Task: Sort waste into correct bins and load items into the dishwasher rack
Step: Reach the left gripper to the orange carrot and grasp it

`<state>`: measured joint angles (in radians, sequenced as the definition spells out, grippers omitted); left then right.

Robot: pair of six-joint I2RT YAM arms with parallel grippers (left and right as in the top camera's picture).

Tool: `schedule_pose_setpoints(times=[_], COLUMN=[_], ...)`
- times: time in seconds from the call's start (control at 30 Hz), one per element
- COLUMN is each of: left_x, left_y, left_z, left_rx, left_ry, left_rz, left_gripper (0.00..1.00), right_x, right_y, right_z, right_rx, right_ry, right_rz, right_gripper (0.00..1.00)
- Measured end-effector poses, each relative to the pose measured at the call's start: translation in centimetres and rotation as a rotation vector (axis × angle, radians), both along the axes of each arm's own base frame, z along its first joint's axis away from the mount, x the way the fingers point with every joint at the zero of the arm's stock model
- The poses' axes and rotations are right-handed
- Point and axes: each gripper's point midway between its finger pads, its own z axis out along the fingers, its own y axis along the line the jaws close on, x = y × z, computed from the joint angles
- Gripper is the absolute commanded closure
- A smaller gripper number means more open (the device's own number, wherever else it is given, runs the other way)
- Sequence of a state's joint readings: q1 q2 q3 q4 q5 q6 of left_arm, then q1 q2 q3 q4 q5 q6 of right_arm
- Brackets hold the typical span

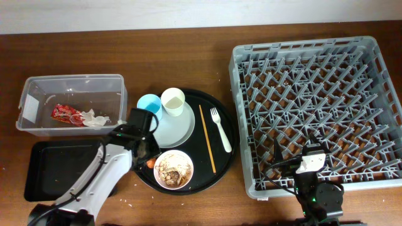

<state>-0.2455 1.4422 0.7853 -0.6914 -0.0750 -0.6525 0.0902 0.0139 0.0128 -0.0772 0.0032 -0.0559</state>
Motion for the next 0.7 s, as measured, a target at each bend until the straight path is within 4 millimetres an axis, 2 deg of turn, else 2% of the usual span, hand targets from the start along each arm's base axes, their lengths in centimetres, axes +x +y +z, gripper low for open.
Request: schedule_pose_setpoints(times=[0.07,0.2,0.3,0.43,0.47,0.53,0.7], left_x=[0.1,-0.3,-0.2,-0.1,0.0,0.0,-1.9], left_y=[0.9,0.7,0.5,0.3,0.3,0.2,0.7], left_z=[0.0,-0.2,-1.0,-1.2,-1.2,-1.3,-2.7], left_rx=[0.001,-0.015,-0.028,-0.040,-0.041,-0.045,-0.030], left_ry=[0.004,0.018,-0.002,-0.012,-0.014,-0.018,0.039], left_rz=[0.034,0.028,0.025,0.022,0.022,0.022,0.019], left_gripper=[0.61,0.64,0.67,0.66,0.66,0.56,0.55], right_x=[0.0,0.0,0.0,0.0,0.0,0.0,0.0], right_y=[0.0,0.0,0.0,0.0,0.0,0.0,0.0], right_z=[0.0,0.0,0.0,0.0,0.0,0.0,0.0], right_rx=[0.000,0.000,0.000,0.000,0.000,0.000,0.000], right_ry=[0.000,0.000,0.000,0.000,0.000,0.000,0.000], right_rz=[0.000,0.000,0.000,0.000,0.000,0.000,0.000], right_gripper=[0.01,0.01,0.01,0.01,0.01,0.01,0.01])
